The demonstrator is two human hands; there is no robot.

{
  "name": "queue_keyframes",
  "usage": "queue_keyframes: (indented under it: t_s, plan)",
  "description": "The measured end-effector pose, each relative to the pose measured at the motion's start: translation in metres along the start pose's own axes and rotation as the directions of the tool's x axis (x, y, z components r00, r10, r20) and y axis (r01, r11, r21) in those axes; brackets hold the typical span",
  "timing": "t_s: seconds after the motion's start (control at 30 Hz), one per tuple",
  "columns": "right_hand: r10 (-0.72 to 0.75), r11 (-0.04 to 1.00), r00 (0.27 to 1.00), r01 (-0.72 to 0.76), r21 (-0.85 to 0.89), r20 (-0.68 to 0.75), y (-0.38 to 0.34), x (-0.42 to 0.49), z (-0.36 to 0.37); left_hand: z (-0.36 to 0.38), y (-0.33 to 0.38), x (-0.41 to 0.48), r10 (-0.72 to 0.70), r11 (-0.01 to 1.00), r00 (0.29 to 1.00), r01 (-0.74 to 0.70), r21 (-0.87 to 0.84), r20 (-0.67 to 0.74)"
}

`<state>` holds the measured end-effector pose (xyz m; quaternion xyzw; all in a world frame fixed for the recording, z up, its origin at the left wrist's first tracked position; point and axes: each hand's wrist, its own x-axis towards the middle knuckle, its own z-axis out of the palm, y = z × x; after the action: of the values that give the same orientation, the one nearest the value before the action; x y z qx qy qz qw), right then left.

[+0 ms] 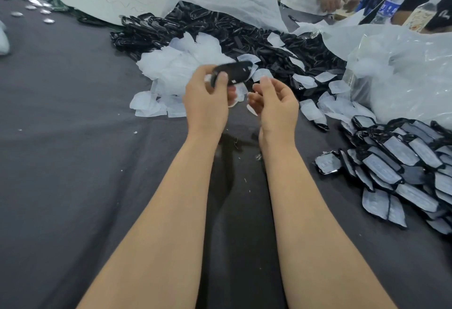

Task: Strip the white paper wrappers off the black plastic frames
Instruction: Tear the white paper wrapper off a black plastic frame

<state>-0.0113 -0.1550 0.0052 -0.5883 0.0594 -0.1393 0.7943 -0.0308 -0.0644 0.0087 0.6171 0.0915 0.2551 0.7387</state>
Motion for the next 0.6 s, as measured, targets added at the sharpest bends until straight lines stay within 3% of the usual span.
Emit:
queue_keyframes:
  t_s: [0.07, 0.13, 0.23, 0.3, 0.37, 0.43, 0.53, 0.6]
  plan:
    - [-0.124, 0.958, 0.991, 0.131, -0.255, 0.044, 0.002, -0.004, 0.004, -0.008, 0.010, 0.006, -0.019, 0.981, 0.985, -0.014, -0.192, -0.171]
    - [-0.197, 0.820, 0.943, 0.309, -0.482, 0.268, 0.005, -0.015, 0.014, -0.018, 0.020, 0.013, -0.033, 0.948, 0.944, -0.074, -0.309, -0.328]
    - [0.012, 0.576, 0.794, 0.491, -0.653, 0.608, 0.011, -0.030, 0.038, -0.029, 0.030, 0.019, -0.035, 0.912, 0.899, -0.150, -0.382, -0.436]
    - [0.111, 0.299, 0.724, 0.629, -0.718, 0.681, 0.016, -0.035, 0.048, -0.030, 0.032, 0.019, -0.042, 0.905, 0.898, -0.151, -0.398, -0.437]
    - [0.091, 0.178, 0.743, 0.643, -0.745, 0.663, 0.016, -0.037, 0.053, -0.028, 0.031, 0.017, -0.059, 0.901, 0.907, -0.131, -0.413, -0.417]
    - [0.007, 0.221, 0.776, 0.613, -0.758, 0.630, 0.016, -0.042, 0.053, -0.024, 0.029, 0.015, -0.073, 0.906, 0.915, -0.105, -0.410, -0.396]
    - [-0.095, 0.568, 0.888, 0.419, -0.708, 0.449, 0.011, -0.033, 0.045, -0.020, 0.024, 0.014, -0.106, 0.918, 0.939, -0.035, -0.396, -0.328]
    - [-0.071, 0.803, 0.964, 0.209, -0.558, 0.258, 0.002, -0.021, 0.033, -0.015, 0.018, 0.011, -0.125, 0.932, 0.962, 0.030, -0.362, -0.243]
